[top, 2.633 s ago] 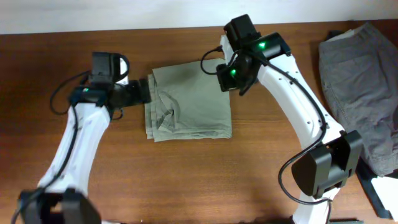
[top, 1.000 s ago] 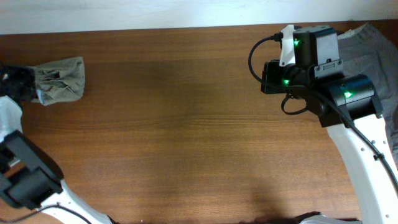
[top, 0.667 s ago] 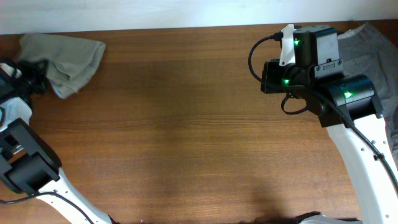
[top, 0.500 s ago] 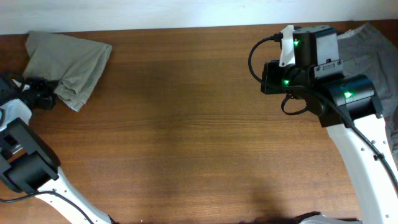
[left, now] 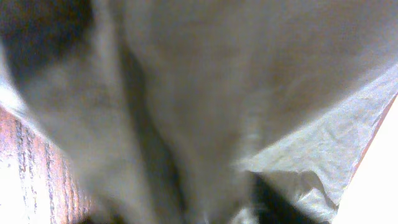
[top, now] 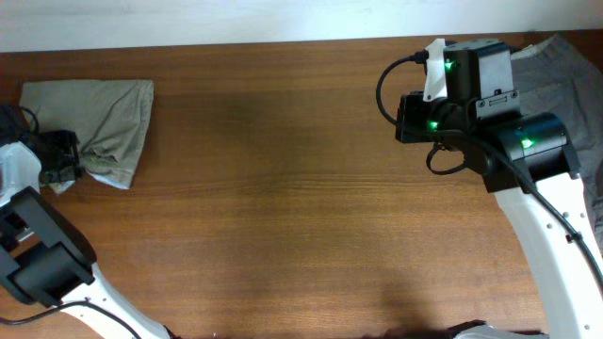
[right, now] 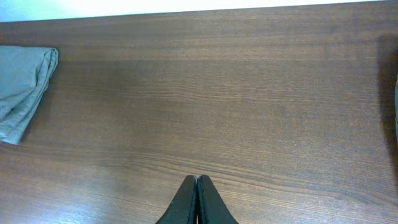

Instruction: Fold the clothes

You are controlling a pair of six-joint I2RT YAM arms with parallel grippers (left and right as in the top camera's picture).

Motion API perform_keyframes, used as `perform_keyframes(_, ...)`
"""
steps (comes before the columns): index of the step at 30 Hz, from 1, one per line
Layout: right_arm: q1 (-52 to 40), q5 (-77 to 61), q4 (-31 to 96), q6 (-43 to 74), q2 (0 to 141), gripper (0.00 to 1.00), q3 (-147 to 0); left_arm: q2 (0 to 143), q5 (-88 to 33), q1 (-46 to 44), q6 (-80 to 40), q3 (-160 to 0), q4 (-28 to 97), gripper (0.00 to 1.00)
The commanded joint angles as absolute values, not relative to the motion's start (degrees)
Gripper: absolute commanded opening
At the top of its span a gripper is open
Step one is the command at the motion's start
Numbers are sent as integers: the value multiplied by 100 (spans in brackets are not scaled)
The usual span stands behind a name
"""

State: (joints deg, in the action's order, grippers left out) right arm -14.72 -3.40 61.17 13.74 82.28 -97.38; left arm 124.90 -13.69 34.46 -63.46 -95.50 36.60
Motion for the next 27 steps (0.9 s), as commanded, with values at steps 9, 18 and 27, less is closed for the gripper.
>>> perform_keyframes(9,-1498,-250,7124,1402,7594,4,-9776,10044,-1452,3459,-2576,-9542,5621,99)
perform_keyframes(18,-1498,60,7456,1413,4278,4,-8311,7382,-2740,-672,746,-9264,5367,93)
perform_keyframes(27,-1496,-99,6969,1702,2720,99,-6252,6904,-2550,-1485,888,-7653,4418,99)
